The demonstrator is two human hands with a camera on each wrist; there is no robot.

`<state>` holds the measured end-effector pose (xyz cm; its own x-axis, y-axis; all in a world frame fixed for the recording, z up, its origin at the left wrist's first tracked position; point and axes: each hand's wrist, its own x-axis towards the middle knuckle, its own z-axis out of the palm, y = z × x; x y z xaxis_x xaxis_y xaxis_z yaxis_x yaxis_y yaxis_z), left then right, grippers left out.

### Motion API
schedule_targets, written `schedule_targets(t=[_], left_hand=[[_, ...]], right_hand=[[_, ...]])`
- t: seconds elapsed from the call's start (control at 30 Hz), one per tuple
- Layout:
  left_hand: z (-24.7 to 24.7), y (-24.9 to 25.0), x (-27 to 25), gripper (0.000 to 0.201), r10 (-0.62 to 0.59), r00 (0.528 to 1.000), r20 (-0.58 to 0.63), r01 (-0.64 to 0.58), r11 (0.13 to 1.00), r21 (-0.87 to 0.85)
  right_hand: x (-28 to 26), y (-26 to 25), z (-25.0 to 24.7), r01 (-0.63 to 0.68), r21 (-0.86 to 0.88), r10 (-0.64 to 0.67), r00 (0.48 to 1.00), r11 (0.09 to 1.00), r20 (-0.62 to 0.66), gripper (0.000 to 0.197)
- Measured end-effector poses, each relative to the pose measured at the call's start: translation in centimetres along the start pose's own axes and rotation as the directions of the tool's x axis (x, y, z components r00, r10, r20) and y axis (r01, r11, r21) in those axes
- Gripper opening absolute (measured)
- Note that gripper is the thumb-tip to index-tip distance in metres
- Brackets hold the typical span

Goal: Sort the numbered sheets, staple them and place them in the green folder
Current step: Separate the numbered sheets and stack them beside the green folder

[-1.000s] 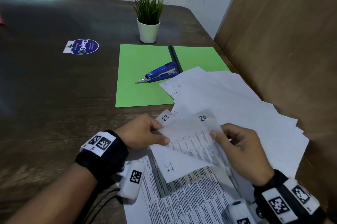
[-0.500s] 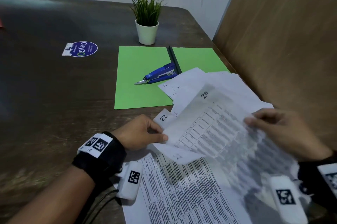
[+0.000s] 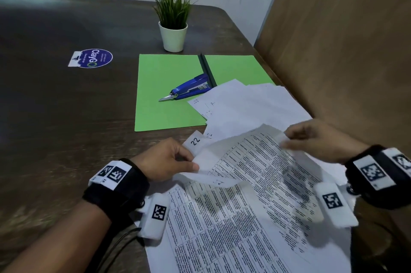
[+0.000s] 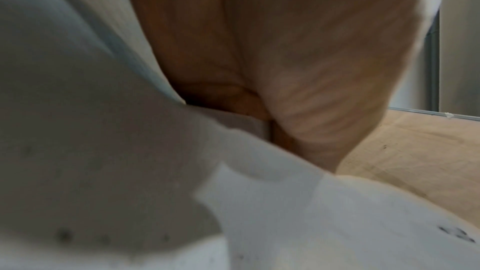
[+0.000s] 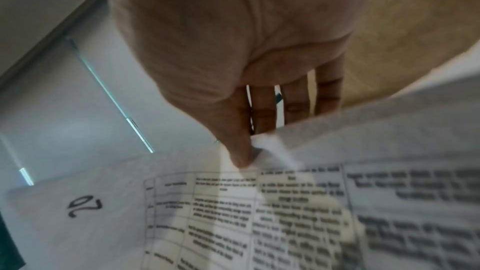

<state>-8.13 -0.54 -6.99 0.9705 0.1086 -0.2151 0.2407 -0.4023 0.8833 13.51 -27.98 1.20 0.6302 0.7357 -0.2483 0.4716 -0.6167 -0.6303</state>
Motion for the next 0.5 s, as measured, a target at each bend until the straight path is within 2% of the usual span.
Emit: schedule_targets(t=[0.03,0.07,0.13,0.2,0.23,0.27,0.3,0.33,0.37,0.4,0.43,0.5], left_hand=[[0.1,0.2,0.0,0.016,-0.002,1.0,-0.009,0.002,1.0,-0.014],[0.2,0.3,0.0,0.022,-0.012,1.0,-0.023,0.012,0.999,-0.031],[0.2,0.0,0.1,0.053,-0.037,0.998,-0.041,0.035,0.998,-0.057],[0.0,0.0,0.0,0.081,-0.057,0.998,-0.03,0.055,0.996,-0.064],[-0.1,0.1,-0.1,0.079,-0.054,0.998,-0.019,0.053,0.997,-0.06],[-0.1,0.2,-0.1,0.065,-0.047,0.999,-0.004,0.046,0.998,-0.048],[-0.1,0.4,-0.2,0.046,-0.039,0.999,0.006,0.039,0.998,-0.04],[-0.2,0.5,-0.2,0.032,-0.039,0.999,-0.002,0.039,0.999,-0.034],[-0.1,0.6,-0.3,0.02,-0.034,0.999,-0.013,0.034,0.999,-0.027],[0.0,0.6,-0.2,0.019,-0.016,0.999,-0.027,0.016,1.0,-0.015],[0.1,0.6,-0.2,0.027,0.001,0.999,-0.043,-0.001,1.0,-0.005],[0.3,0.8,-0.3,0.036,0.009,0.998,-0.063,-0.01,1.0,-0.005]], right_hand=[[0.3,-0.4,-0.6,0.024,-0.015,-0.025,0.997,1.0,-0.072,0.009],[0.7,-0.8,-1.6,0.041,-0.051,-0.049,0.987,0.998,-0.153,0.014],[1.0,-2.2,-4.8,0.084,-0.107,-0.114,0.943,0.991,-0.312,0.01],[0.5,-4.4,-8.8,0.119,-0.231,-0.211,0.876,0.966,-0.433,0.007],[0.1,-5.5,-10.4,0.116,-0.279,-0.247,0.832,0.953,-0.497,0.012],[-0.3,-6.4,-11.6,0.132,-0.294,-0.283,0.777,0.947,-0.563,0.018],[-0.4,-6.9,-12.8,0.153,-0.292,-0.304,0.746,0.944,-0.592,0.019],[-0.8,-7.4,-13.7,0.173,-0.31,-0.332,0.736,0.935,-0.59,0.015],[-0.8,-7.5,-14.3,0.2,-0.337,-0.365,0.753,0.92,-0.548,0.013],[-0.7,-7.4,-14.4,0.191,-0.404,-0.396,0.755,0.895,-0.523,0.015],[-0.4,-7.5,-13.8,0.177,-0.451,-0.42,0.741,0.875,-0.524,0.02],[-0.3,-8.5,-10.6,0.211,-0.49,-0.471,0.726,0.846,-0.5,0.019]])
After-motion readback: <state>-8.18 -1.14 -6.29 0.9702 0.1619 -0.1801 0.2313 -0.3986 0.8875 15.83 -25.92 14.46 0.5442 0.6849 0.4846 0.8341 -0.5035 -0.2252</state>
